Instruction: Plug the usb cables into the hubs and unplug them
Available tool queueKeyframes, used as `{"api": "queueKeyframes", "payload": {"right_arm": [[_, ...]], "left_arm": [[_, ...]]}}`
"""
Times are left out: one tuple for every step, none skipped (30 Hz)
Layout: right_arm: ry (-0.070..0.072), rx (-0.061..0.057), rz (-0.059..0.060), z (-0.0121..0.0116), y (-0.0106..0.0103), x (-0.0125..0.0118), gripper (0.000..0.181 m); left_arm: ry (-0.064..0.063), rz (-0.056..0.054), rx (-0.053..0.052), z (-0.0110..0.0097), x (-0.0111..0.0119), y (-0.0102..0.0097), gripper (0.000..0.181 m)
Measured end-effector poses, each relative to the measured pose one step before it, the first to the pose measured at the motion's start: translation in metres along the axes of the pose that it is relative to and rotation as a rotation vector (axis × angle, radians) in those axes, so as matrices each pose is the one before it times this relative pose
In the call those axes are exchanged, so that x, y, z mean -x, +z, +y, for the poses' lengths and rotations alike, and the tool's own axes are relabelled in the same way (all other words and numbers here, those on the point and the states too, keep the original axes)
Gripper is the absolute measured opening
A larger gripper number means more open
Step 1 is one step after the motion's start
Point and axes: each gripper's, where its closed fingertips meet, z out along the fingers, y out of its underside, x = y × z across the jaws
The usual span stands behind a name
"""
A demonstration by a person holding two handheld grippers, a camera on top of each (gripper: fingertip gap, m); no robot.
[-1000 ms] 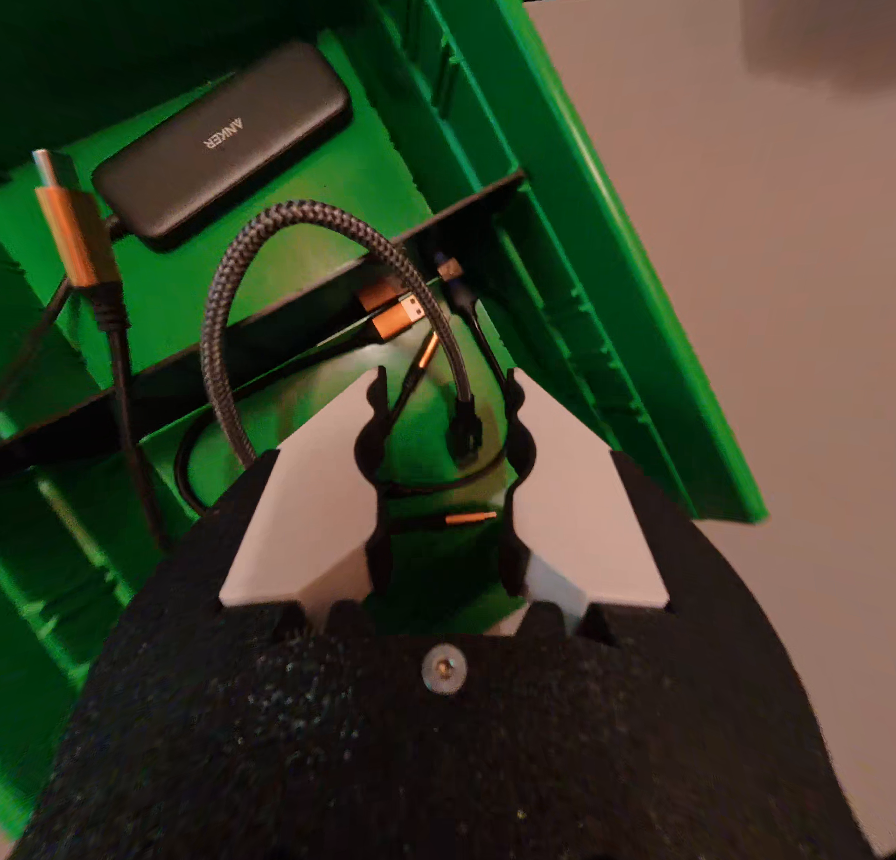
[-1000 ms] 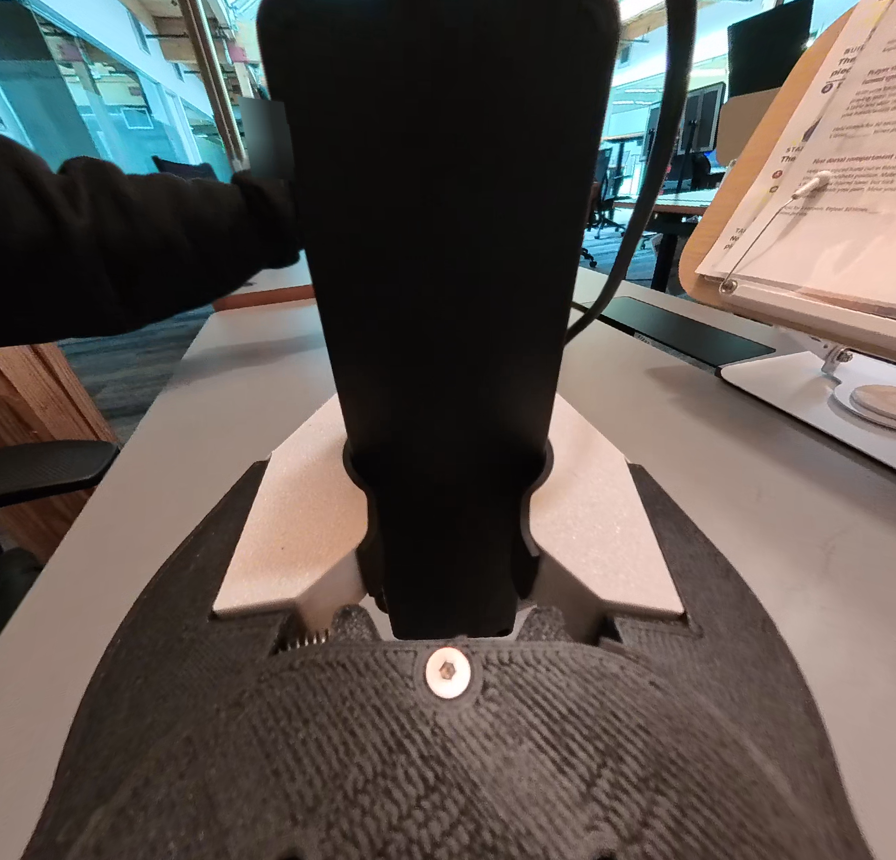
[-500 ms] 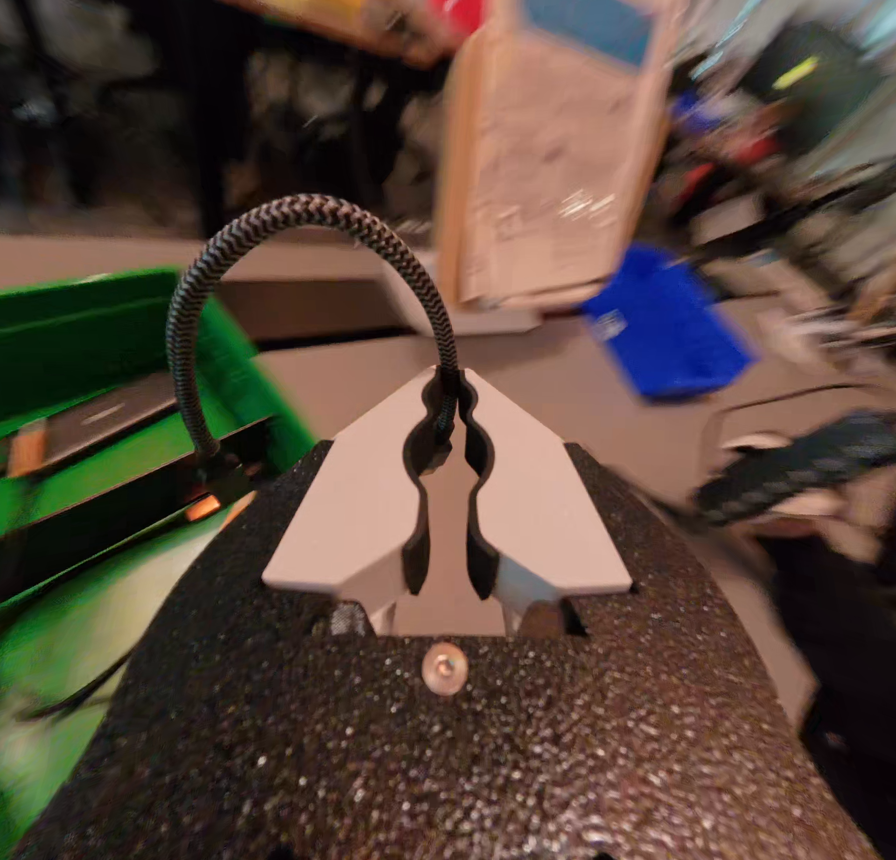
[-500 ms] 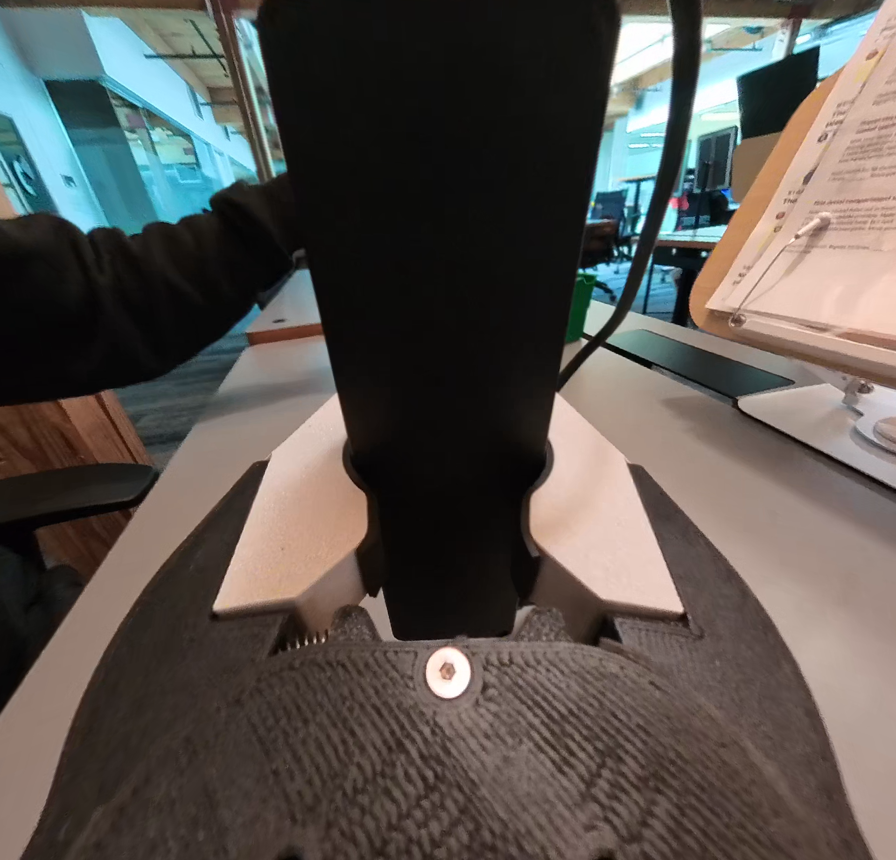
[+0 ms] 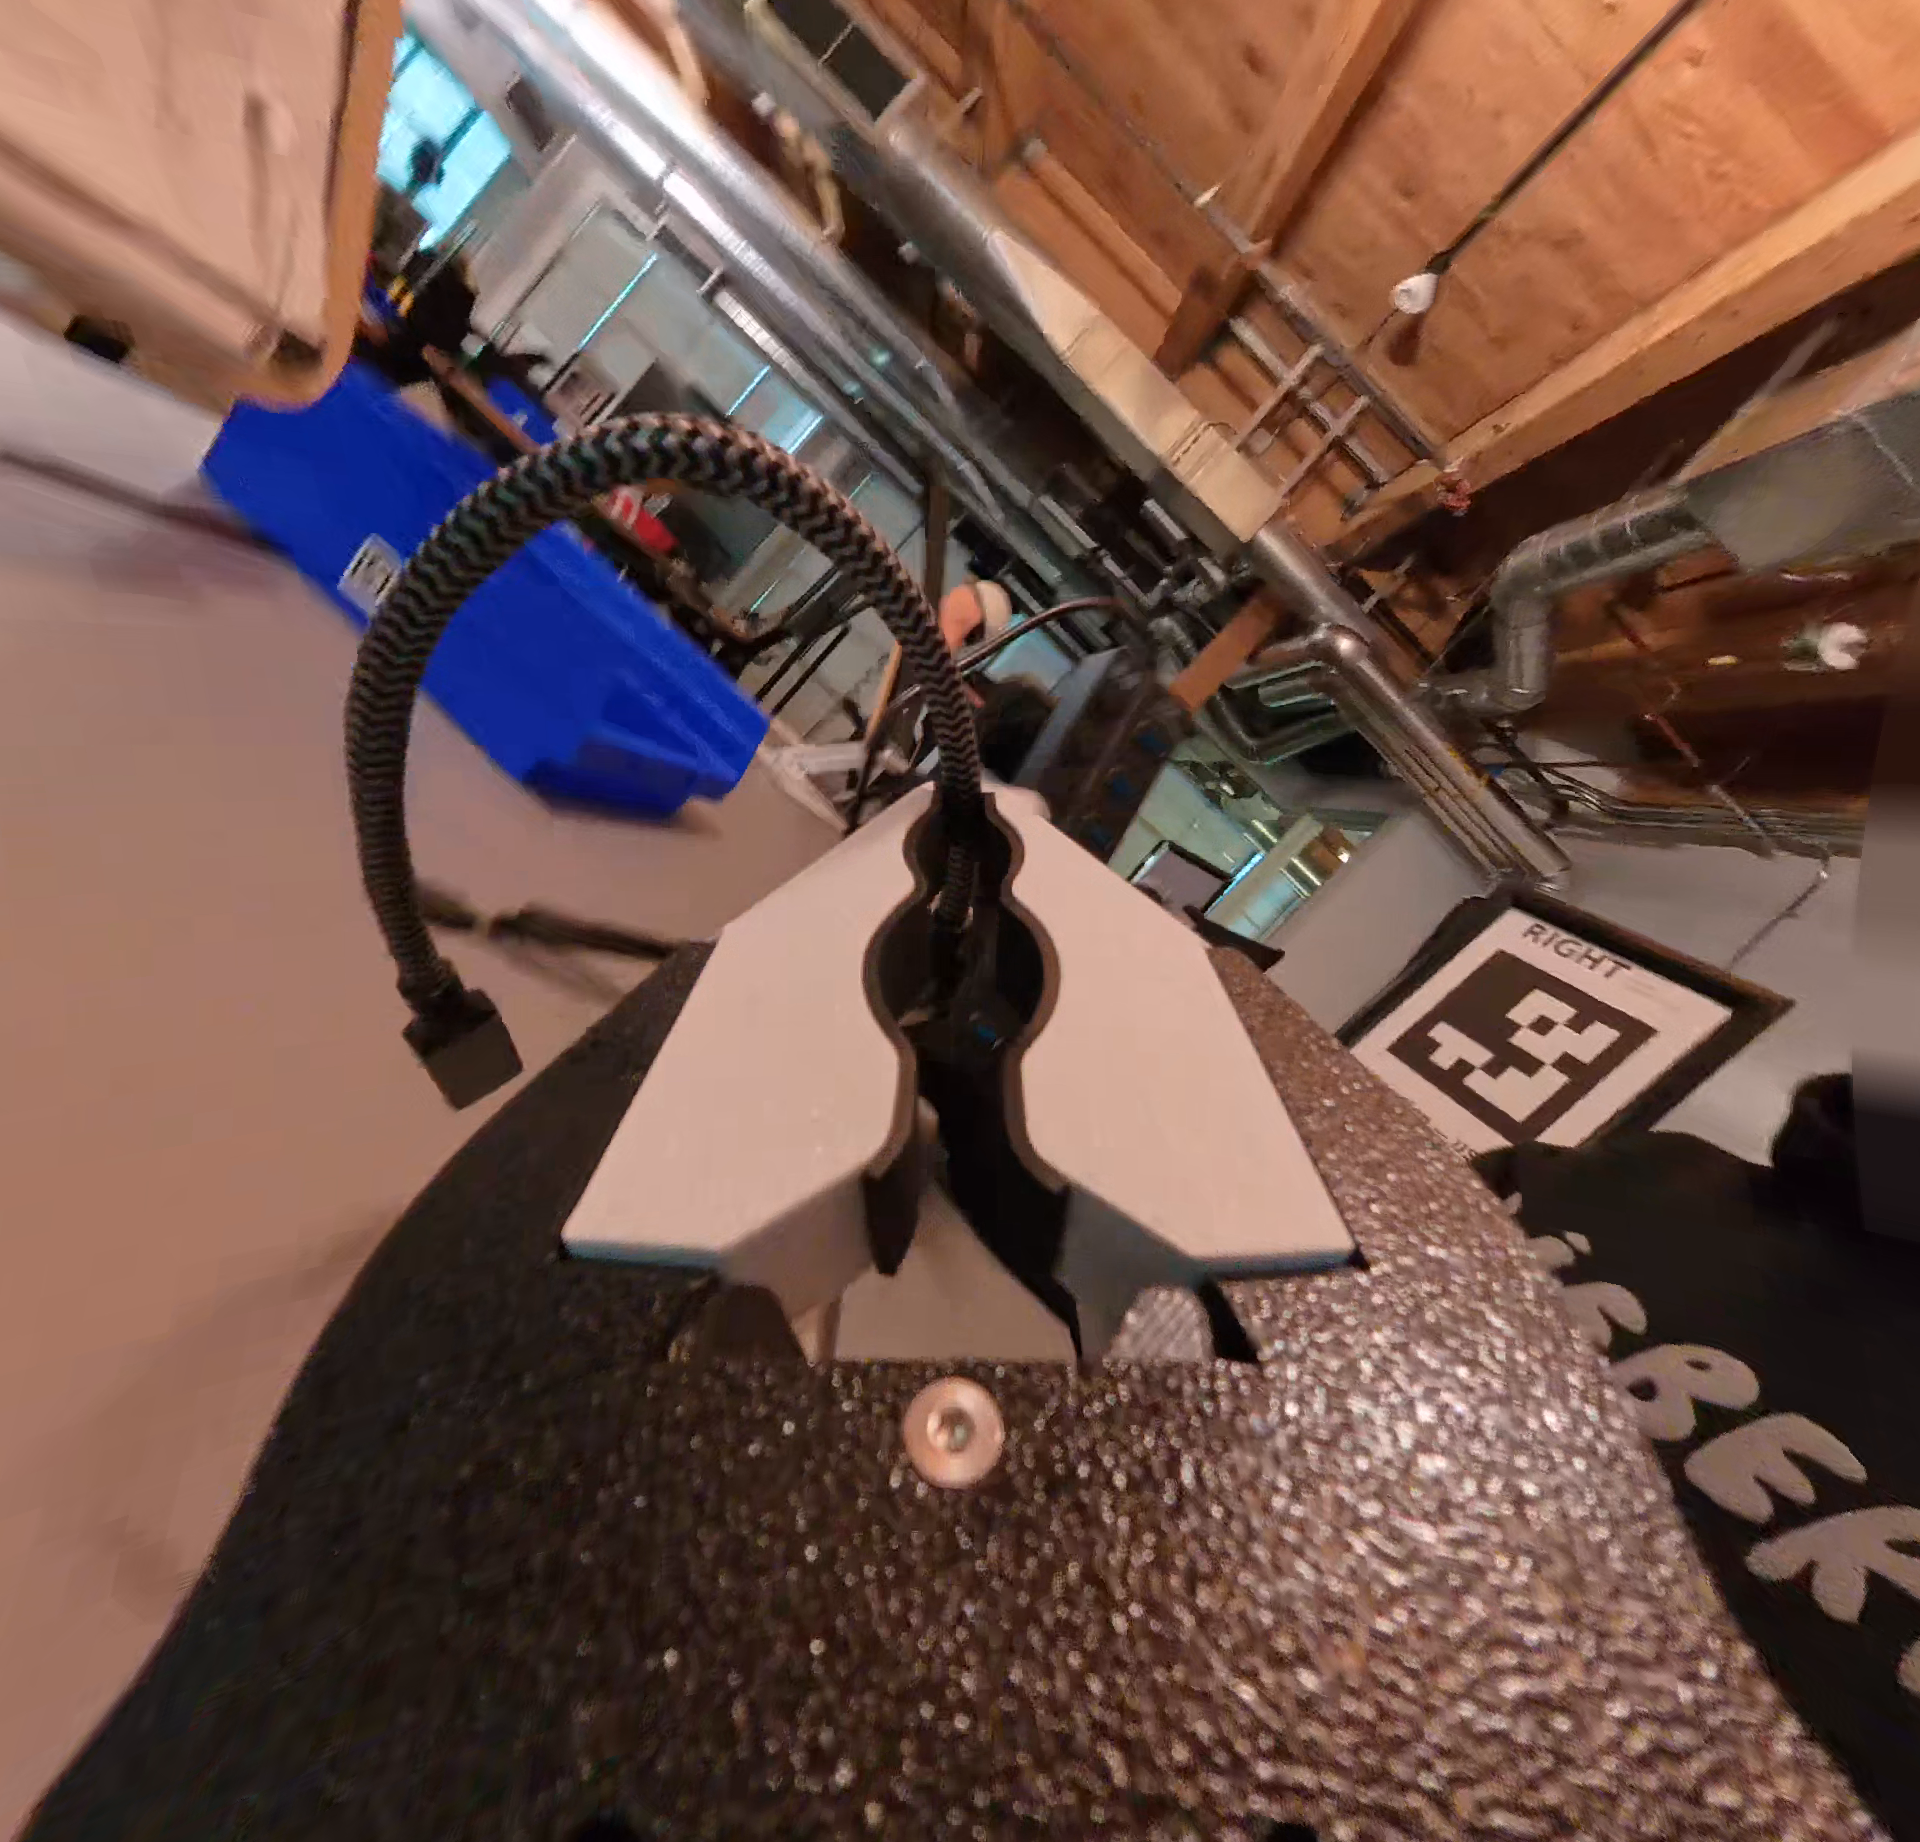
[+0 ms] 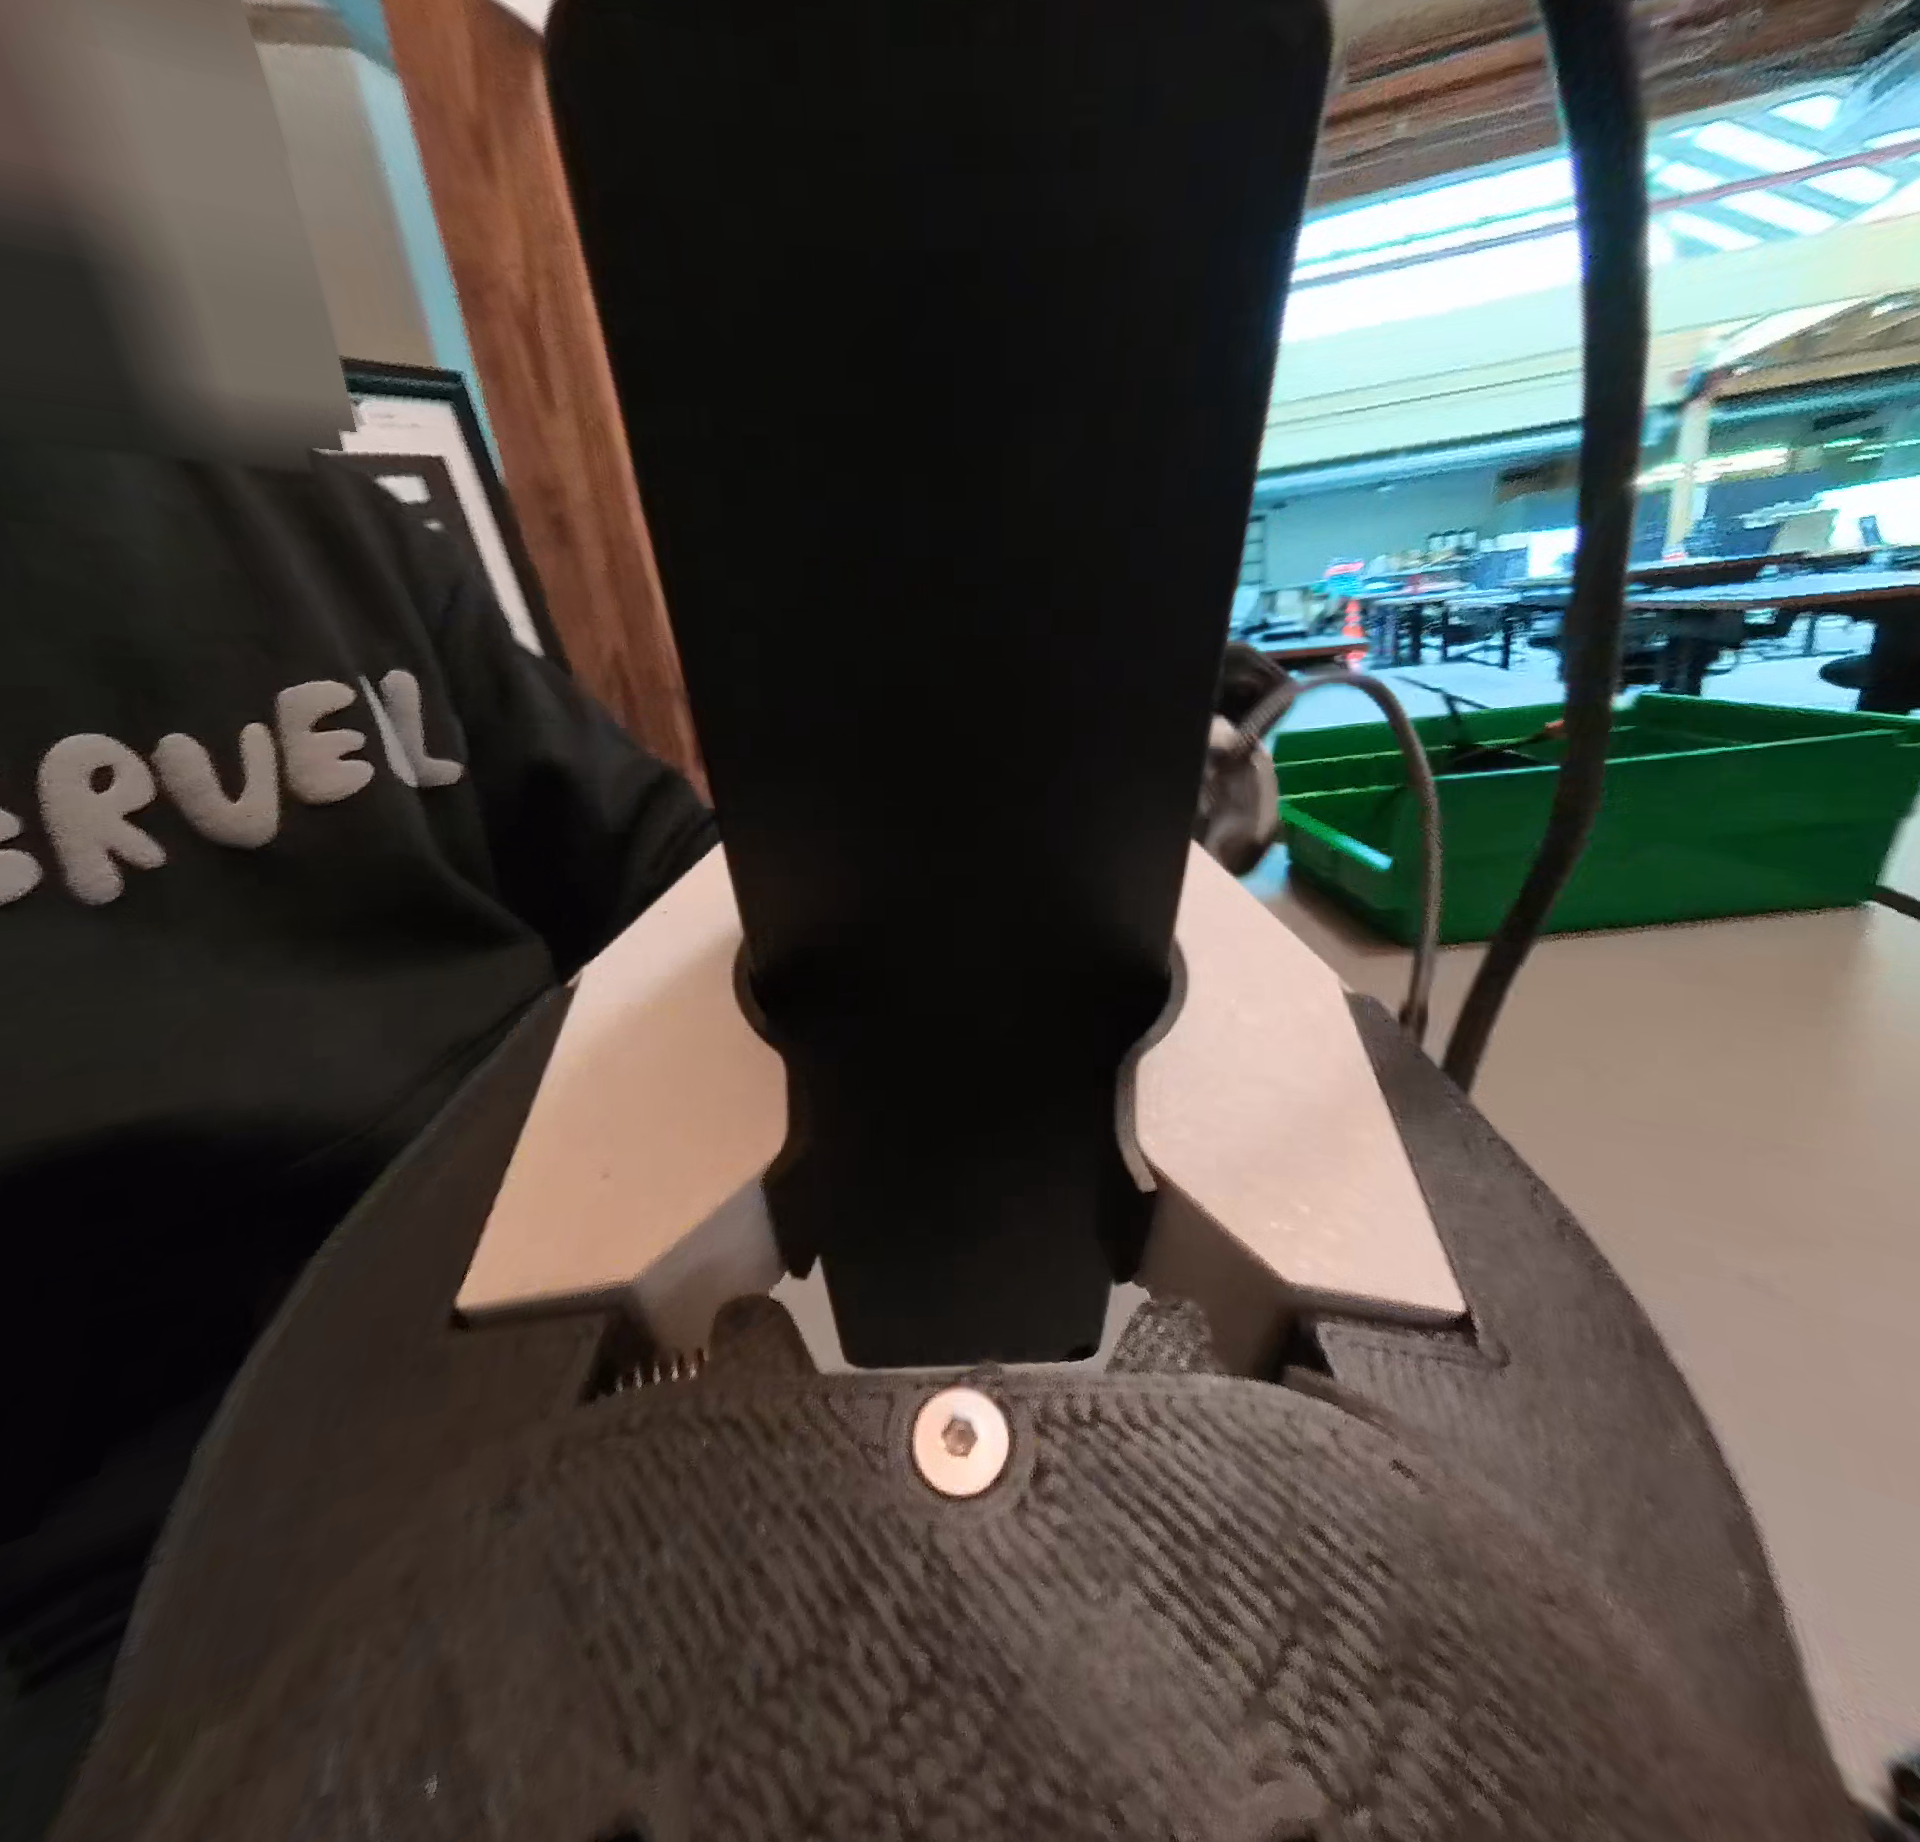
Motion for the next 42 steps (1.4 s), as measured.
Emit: {"api": "queueKeyframes", "payload": {"right_arm": [[0.002,0.0051,-0.0262,0.0013,0.00208,0.0045,0.063],[0.0059,0.0006,-0.0198,0.00032,0.00184,0.00321,0.063],[0.0037,0.005,-0.0101,0.00084,0.00159,0.00168,0.063],[0.0009,0.011,-0.0059,0.00189,0.00118,0.00092,0.063],[0.0002,0.0075,0.0033,0.00149,0.0008,-0.0007,0.063],[-0.0018,0.0018,0.0065,0.00079,0.0002,-0.00161,0.063],[0.006,-0.0028,-0.0025,0.0002,-0.00025,-0.00036,0.063],[0.0058,-0.006,0.004,-0.00041,-0.00052,-0.00146,0.063],[0.0002,-0.0053,0.0072,-0.00028,-0.00068,-0.00159,0.063],[0.0015,-0.001,0.0049,0.00029,-0.00081,-0.00105,0.062],[-0.0008,0.0025,0.0122,0.00051,-0.00061,-0.002,0.063],[-0.0087,0.0084,0.0261,0.00134,-0.00054,-0.00386,0.062],[-0.0117,0.0135,0.0279,0.00189,-0.00044,-0.004,0.062],[-0.0114,0.011,0.028,0.00171,-0.00032,-0.00414,0.062],[-0.0131,0.0059,0.0348,0.0009,-0.00036,-0.00515,0.063],[-0.0099,0.0088,0.0318,0.00141,-0.00033,-0.00498,0.062],[-0.006,0.0105,0.0278,0.00177,-0.00012,-0.00452,0.062],[-0.0086,0.0081,0.0316,0.00157,0.00012,-0.00492,0.062],[-0.0107,0.0071,0.0263,0.00122,0.00045,-0.00382,0.062],[-0.0093,0.0056,0.0155,0.00082,0.00055,-0.00189,0.062],[-0.0068,0.0068,0.0099,0.00069,0.0006,-0.00094,0.062],[-0.0065,0.0091,0.0106,0.00072,0.00051,-0.00089,0.062],[-0.0054,0.0103,0.0121,0.00087,0.00053,-0.0012,0.062],[-0.0074,0.0093,0.0142,0.00091,0.00047,-0.00159,0.062],[-0.0061,0.0099,0.0127,0.00107,0.00053,-0.00146,0.062],[-0.0031,0.0072,0.0056,0.00087,0.0006,-0.00044,0.062],[-0.0027,0.0024,0.003,0.00026,0.0008,-0.00009,0.062],[-0.0038,0.0051,0.0043,0.00059,0.00106,-0.00013,0.062],[-0.0066,0.0127,0.0012,0.00172,0.0011,0.00036,0.062],[-0.0075,0.0127,-0.0003,0.00171,0.00124,0.00079,0.062],[-0.0059,0.0073,-0.0014,0.0008,0.0014,0.00084,0.062],[-0.0015,0.0036,-0.0074,0.00033,0.00129,0.00172,0.062],[-0.0005,0.0016,-0.0062,0.00012,0.00121,0.00138,0.062],[-0.0029,0.0025,-0.0007,0.00033,0.00101,0.0004,0.062],[-0.0025,0.0046,-0.0033,0.00062,0.00086,0.00078,0.062],[-0.0007,0.0058,-0.0032,0.00086,0.00049,0.00058,0.062],[-0.0018,0.0035,0.0027,0.00053,0.00034,-0.00026,0.062],[-0.0016,0.0005,0.001,0.00008,0.00011,0.00001,0.062],[-0.0003,0.0,-0.0017,-0.00009,-0.00004,0.00036,0.062],[-0.0011,-0.0018,0.0013,-0.00035,-0.00026,0.00007,0.062],[-0.0012,-0.0006,0.001,-0.00028,-0.00026,0.00006,0.062],[-0.0025,0.0006,0.0026,-0.00001,-0.00016,-0.00013,0.062]], "left_arm": [[-0.0319,-0.0528,0.0203,0.00914,0.01305,-0.00211,0.003],[-0.0249,-0.0586,0.0309,0.00898,0.01214,-0.00237,0.003],[-0.0089,-0.0376,0.0248,0.007,0.00736,-0.00198,0.003],[-0.0011,-0.0143,0.0024,0.00309,0.00214,-0.00211,0.003],[-0.0125,-0.0079,-0.0009,0.00166,0.00037,-0.00233,0.003],[-0.0152,-0.0239,0.0024,0.00115,0.0027,-0.00266,0.003],[-0.0068,-0.0471,-0.0023,-0.00011,0.00636,-0.00354,0.003],[-0.0041,-0.0568,-0.0052,-0.00085,0.0082,-0.00428,0.003],[-0.0021,-0.048,-0.0035,-0.00055,0.00731,-0.0041,0.003],[-0.0051,-0.0359,0.006,0.00102,0.00556,-0.00355,0.003],[-0.0073,-0.0287,0.0113,0.00225,0.00428,-0.00281,0.003],[-0.0089,-0.0293,0.0111,0.00263,0.00389,-0.00253,0.003],[-0.0042,-0.0348,0.0129,0.00278,0.00425,-0.00237,0.004],[0.0054,-0.04,0.0163,0.00288,0.00505,-0.00224,0.004],[0.017,-0.0355,0.018,0.0027,0.00449,-0.00195,0.004],[0.0203,-0.032,0.022,0.00305,0.004,-0.00175,0.004],[0.0201,-0.036,0.0246,0.0031,0.00462,-0.00159,0.004],[0.0239,-0.0377,0.0189,0.00213,0.00466,-0.00152,0.005],[0.0253,-0.0293,0.0108,0.00105,0.00327,-0.00136,0.005],[0.0143,-0.0203,0.0098,0.00069,0.00258,-0.00102,0.005],[0.0034,-0.0126,0.009,0.00044,0.00212,-0.00085,0.006],[-0.0059,-0.0126,0.0126,0.00088,0.00283,-0.00057,0.007],[-0.0131,-0.0198,0.0235,0.0021,0.00456,-0.00056,0.011],[-0.011,-0.0224,0.0329,0.00316,0.00525,-0.00064,0.018],[-0.0069,-0.0207,0.0418,0.00444,0.00502,-0.00116,0.026],[0.0066,-0.0126,0.0444,0.00518,0.00343,-0.00223,0.032],[0.0214,-0.0139,0.037,0.00445,0.00296,-0.00333,0.034],[0.026,-0.0268,0.0269,0.00338,0.00414,-0.00476,0.037],[0.0248,-0.03,0.019,0.00242,0.00398,-0.00577,0.038],[0.0251,-0.0262,0.0241,0.00322,0.00317,-0.00613,0.041],[0.0264,-0.0198,0.0323,0.00437,0.00204,-0.00602,0.04],[0.0281,-0.0097,0.0307,0.0041,-0.00042,-0.00573,0.04],[0.0421,0.0033,0.0147,0.00132,-0.00352,-0.00508,0.038],[0.0744,0.0207,-0.0185,-0.00431,-0.0079,-0.00403,0.032],[0.0985,0.0319,-0.0361,-0.00742,-0.01093,-0.00193,0.029],[0.1058,0.021,-0.0262,-0.00644,-0.00891,0.00106,0.03],[0.1111,-0.0016,-0.0068,-0.00395,-0.00388,0.00345,0.031],[0.1053,-0.0215,0.0111,-0.00069,0.00101,0.00479,0.034],[0.0985,-0.0324,0.0251,0.0017,0.00449,0.00543,0.037],[0.0846,-0.0331,0.0303,0.00307,0.00593,0.00554,0.037],[0.0611,-0.0328,0.0316,0.0034,0.00707,0.00559,0.036],[0.0391,-0.0163,0.0304,0.00369,0.0052,0.00548,0.034]]}}
